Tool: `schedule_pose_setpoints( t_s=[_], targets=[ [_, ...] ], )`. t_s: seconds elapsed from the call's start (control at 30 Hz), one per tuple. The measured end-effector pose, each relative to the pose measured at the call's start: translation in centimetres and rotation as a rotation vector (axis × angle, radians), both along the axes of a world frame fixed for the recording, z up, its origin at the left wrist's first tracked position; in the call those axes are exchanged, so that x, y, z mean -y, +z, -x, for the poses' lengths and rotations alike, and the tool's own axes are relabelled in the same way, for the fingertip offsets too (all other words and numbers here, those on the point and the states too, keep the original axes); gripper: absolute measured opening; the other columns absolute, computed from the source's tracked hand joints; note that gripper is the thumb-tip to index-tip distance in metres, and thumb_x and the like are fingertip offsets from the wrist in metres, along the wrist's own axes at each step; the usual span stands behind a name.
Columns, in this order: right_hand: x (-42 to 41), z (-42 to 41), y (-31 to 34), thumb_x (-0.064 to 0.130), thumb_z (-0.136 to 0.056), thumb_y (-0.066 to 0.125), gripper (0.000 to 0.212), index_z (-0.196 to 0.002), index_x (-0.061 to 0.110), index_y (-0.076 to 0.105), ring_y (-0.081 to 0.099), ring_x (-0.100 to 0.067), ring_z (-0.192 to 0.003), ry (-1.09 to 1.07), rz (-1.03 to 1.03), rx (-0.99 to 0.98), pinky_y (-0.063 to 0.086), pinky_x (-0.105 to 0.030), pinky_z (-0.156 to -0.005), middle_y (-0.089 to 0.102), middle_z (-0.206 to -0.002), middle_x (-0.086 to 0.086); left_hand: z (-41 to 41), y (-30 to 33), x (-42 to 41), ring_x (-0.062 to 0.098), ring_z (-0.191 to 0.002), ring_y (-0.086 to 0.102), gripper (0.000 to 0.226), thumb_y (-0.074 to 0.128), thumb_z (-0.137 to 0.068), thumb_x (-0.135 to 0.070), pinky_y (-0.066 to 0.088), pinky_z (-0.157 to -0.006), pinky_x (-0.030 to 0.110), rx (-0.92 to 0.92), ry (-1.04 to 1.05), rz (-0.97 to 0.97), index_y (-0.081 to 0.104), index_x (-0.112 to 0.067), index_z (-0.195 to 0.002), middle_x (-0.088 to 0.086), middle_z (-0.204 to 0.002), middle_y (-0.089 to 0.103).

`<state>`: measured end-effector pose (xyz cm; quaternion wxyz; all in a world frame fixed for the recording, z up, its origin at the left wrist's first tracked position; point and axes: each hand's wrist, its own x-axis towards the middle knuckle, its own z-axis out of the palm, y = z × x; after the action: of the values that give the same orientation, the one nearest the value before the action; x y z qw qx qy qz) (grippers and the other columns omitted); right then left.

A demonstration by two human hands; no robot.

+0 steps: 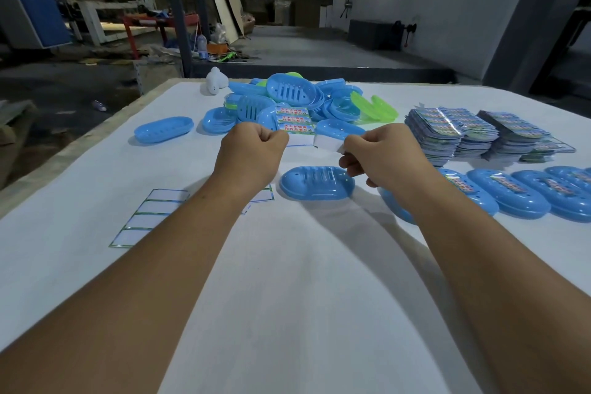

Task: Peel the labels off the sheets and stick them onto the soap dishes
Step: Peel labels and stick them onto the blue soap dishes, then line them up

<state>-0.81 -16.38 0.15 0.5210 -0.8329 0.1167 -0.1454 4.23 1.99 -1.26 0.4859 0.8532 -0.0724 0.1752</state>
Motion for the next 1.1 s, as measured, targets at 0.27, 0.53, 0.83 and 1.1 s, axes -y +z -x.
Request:
schedule_pose_setpoints(
  t_s=[0.27, 0.53, 0.83, 1.1],
  targets=[
    [-0.1, 0.2, 0.2, 0.021, -0.087, 0.058, 0.026, -0.071, 0.008, 0.074, 0.062, -0.005, -0.05, -0.008, -0.003, -0.024, 0.039, -0.013, -0.039, 0.074, -0.062, 0.003, -0.1, 0.1, 0.0, 0.019, -0.059, 0.043, 0.034, 0.056, -0.089, -0.028, 0.038, -0.056, 0.032, -0.019, 0.057, -0.059, 0.046, -0.013, -0.06, 0.008, -0.062, 0.044],
    [0.1, 0.4, 0.4, 0.021, -0.087, 0.058, 0.025, -0.068, 0.011, 0.071, 0.061, -0.007, -0.049, 0.004, -0.091, -0.039, 0.036, -0.011, -0.038, 0.072, -0.06, 0.002, 0.1, 0.1, 0.0, 0.019, -0.057, 0.04, 0.041, 0.055, -0.089, -0.029, 0.037, -0.056, 0.032, -0.036, 0.072, -0.066, 0.038, -0.016, -0.054, 0.003, -0.055, 0.039],
    [0.7, 0.3, 0.6, 0.022, -0.086, 0.058, 0.025, -0.072, 0.011, 0.075, 0.064, -0.005, -0.05, -0.042, -0.069, -0.022, 0.039, -0.013, -0.037, 0.072, -0.06, 0.004, -0.6, 0.7, -1.6, 0.017, -0.053, 0.037, 0.04, 0.051, -0.091, -0.034, 0.038, -0.056, 0.032, -0.125, 0.1, -0.082, 0.038, -0.017, -0.057, -0.001, -0.054, 0.037],
    [0.0, 0.5, 0.3, 0.024, -0.084, 0.061, 0.022, -0.075, 0.011, 0.076, 0.063, -0.007, -0.051, 0.023, -0.03, -0.021, 0.04, -0.014, -0.038, 0.072, -0.061, 0.003, -0.1, 1.1, -3.4, 0.016, -0.071, 0.052, 0.036, 0.052, -0.089, -0.054, 0.035, -0.057, 0.028, -0.333, 0.204, -0.93, 0.042, -0.022, -0.075, 0.0, -0.081, 0.056]
  ],
)
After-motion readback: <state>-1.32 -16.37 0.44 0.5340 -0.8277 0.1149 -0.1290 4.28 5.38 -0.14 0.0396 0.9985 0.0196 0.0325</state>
